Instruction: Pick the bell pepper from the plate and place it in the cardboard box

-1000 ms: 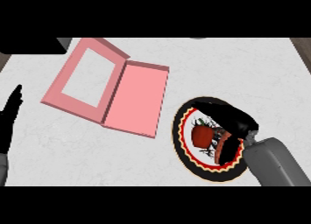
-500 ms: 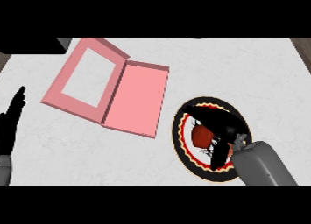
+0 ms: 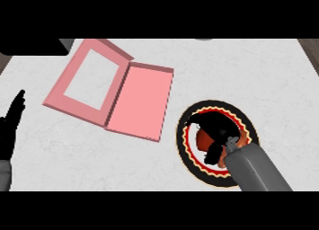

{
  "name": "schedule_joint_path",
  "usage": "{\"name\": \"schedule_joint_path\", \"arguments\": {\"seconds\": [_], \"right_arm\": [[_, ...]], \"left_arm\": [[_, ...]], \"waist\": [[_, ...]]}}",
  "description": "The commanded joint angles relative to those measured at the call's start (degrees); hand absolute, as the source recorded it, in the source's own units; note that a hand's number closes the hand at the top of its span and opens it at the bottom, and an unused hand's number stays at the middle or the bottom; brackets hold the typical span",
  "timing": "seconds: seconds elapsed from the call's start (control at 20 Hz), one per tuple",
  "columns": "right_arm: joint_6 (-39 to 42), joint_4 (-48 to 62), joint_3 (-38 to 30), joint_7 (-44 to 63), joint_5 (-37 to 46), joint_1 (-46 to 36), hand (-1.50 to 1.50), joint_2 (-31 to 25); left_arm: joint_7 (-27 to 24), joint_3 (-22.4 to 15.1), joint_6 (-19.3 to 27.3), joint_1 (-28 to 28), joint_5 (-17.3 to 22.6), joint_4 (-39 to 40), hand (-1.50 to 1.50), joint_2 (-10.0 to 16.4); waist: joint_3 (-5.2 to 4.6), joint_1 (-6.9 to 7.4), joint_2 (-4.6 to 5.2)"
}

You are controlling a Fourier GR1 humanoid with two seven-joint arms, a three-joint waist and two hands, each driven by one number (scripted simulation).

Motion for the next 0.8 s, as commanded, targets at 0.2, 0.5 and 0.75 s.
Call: {"name": "schedule_joint_path", "arguments": {"seconds": [0.2,0.5,0.75], "right_arm": [[-13.63,4.43,-0.93,-6.54,6.56,-1.07,1.50,-1.45],[-19.58,10.40,-4.51,-17.31,6.90,-6.86,1.50,-6.68],[-19.19,20.88,-10.27,-36.35,1.65,-18.92,1.50,-15.21]], "left_arm": [[-3.90,1.65,-0.79,-1.50,-0.40,4.83,0.00,0.60],[0.54,0.33,-1.27,2.43,-0.41,-3.27,0.00,-0.67],[1.01,-0.46,-0.76,-4.42,-1.55,1.16,0.00,-0.58]], "waist": [[0.07,-0.17,0.12],[0.13,0.77,0.23],[0.22,2.15,1.36]]}}
